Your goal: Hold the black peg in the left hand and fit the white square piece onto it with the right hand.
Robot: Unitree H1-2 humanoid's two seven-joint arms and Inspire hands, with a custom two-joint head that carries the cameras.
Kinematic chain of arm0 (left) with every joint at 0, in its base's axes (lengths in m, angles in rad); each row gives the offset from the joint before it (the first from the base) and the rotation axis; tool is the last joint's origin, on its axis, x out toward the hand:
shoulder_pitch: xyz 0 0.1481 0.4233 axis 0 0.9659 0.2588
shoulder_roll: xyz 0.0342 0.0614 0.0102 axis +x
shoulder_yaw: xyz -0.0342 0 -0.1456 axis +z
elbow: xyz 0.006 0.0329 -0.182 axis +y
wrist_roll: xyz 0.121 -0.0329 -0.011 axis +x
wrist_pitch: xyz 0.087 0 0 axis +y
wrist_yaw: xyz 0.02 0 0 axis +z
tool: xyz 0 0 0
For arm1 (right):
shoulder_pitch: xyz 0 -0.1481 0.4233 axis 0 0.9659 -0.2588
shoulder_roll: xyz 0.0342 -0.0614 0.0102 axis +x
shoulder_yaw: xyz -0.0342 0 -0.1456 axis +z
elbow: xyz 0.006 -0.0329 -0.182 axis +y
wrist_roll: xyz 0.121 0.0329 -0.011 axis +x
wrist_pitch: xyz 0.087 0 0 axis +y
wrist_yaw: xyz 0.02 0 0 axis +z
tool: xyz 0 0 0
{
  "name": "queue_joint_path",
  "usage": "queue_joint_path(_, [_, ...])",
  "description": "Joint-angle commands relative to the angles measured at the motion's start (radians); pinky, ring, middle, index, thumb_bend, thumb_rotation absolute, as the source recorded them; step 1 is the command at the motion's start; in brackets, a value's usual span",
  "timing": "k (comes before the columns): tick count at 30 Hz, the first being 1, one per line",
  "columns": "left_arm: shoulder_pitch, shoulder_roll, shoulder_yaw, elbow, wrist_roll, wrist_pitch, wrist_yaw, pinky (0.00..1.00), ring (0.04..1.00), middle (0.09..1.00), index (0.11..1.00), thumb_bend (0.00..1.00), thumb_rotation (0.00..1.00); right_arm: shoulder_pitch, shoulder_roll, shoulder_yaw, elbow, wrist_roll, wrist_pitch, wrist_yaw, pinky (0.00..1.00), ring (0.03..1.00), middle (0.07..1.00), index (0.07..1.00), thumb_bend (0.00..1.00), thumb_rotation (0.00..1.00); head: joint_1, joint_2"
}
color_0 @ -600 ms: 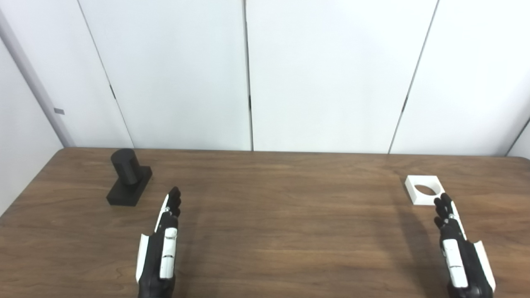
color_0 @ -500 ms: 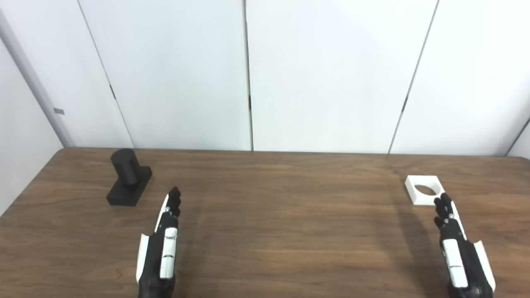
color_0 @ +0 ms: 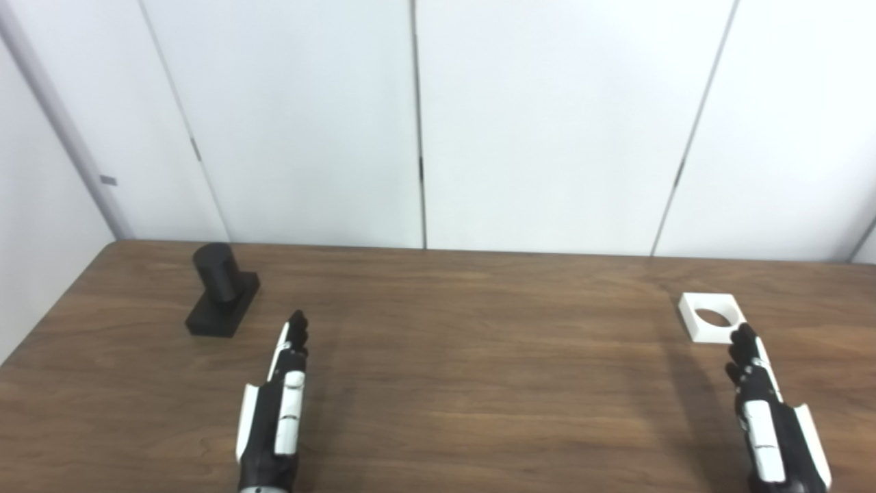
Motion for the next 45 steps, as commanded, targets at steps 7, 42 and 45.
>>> queue_joint_path(7, [0.043,-0.054,-0.052,0.004,0.074,0.0,0.032,1.0,0.985,0.985,0.979,0.54,1.0,0.044,-0.035,-0.021,0.104,0.069,-0.049,0.047,1.0,1.0,1.0,1.0,0.57,1.0,0.187,-0.054])
queue_joint_path(42, [0.07,-0.07,-0.111,-0.023,0.185,0.093,0.092,0.98,0.982,0.997,0.997,0.37,0.59,0.045,-0.043,-0.043,0.149,0.047,-0.113,0.043,0.95,0.955,0.93,0.954,0.56,1.0,0.196,-0.131])
queue_joint_path(45, [0.079,-0.06,-0.122,-0.115,0.235,0.184,0.075,0.99,0.992,1.0,0.998,0.45,0.46,0.047,-0.043,-0.045,0.15,0.057,-0.116,0.048,0.97,0.955,0.929,0.952,0.58,1.0,0.197,-0.127])
